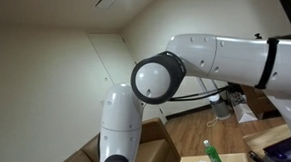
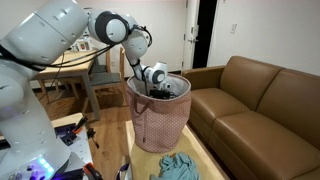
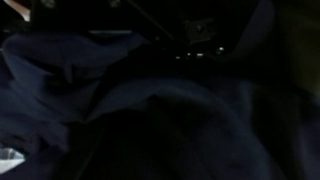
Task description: Remove the black cloth from the laundry bag
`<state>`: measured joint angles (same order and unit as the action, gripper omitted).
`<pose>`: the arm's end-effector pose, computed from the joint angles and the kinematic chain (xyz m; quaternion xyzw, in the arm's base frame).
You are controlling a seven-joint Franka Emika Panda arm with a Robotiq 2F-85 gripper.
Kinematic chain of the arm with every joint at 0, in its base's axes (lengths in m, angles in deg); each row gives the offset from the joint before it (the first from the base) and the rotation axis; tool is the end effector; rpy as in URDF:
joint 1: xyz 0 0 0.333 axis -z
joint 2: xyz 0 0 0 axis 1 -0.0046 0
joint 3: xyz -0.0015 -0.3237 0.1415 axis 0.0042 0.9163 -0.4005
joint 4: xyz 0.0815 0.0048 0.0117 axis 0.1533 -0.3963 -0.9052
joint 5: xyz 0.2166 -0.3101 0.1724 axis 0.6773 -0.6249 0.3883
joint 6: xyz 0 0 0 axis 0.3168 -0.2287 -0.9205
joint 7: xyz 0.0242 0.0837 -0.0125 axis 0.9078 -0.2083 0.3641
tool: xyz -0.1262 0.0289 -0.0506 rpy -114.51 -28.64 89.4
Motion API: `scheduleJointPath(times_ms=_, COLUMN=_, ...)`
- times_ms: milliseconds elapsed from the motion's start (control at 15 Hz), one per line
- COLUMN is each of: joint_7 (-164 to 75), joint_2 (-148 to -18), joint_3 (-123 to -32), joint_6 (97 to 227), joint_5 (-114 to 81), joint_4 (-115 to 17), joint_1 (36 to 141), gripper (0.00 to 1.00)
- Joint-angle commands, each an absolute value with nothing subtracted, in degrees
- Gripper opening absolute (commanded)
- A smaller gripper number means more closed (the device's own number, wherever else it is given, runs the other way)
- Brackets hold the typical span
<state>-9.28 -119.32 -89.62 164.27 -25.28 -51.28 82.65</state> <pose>0.6590 0.1734 0.0318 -0.8928 -0.4418 0.0875 0.0097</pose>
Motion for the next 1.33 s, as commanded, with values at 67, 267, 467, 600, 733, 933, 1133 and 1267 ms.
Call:
scheduleJointPath(times_ms=67, joint_7=-10.6, joint_2=-120.8, joint_3=-89.7, joint_6=162.5, joint_5=-26.3, joint_4=-49.0, joint_1=82.7, gripper=0.53)
scheduleJointPath(times_ms=267, joint_7=-9.7, joint_2=-119.6, joint_3=-90.3, joint_6=161.9, joint_5=-26.0, joint_4=-49.5, joint_1=83.1, gripper=0.34)
scheduleJointPath(times_ms=467, joint_7=-8.5, joint_2=-116.4, joint_3=-91.1, joint_6=162.2, joint_5=-26.3, joint_4=-51.6, joint_1=83.5, gripper=0.16)
scheduleJointPath(times_ms=600, joint_7=-7.9, joint_2=-113.4, joint_3=-91.5, joint_6=162.6, joint_5=-26.4, joint_4=-53.5, joint_1=83.7, gripper=0.08)
scheduleJointPath(times_ms=733, joint_7=-6.7, joint_2=-109.1, joint_3=-92.0, joint_6=163.2, joint_5=-26.7, joint_4=-56.6, joint_1=84.2, gripper=0.1)
scheduleJointPath(times_ms=933, joint_7=-9.2, joint_2=-100.8, joint_3=-90.6, joint_6=163.4, joint_5=-27.2, joint_4=-62.3, joint_1=83.7, gripper=0.08)
scheduleJointPath(times_ms=1133, joint_7=-9.9, joint_2=-91.3, joint_3=-89.9, joint_6=167.2, joint_5=-27.4, joint_4=-70.5, joint_1=84.3, gripper=0.09)
scheduleJointPath(times_ms=1267, joint_7=-8.1, joint_2=-85.9, joint_3=-90.1, joint_6=167.5, joint_5=-26.7, joint_4=-75.0, joint_1=85.3, gripper=0.08)
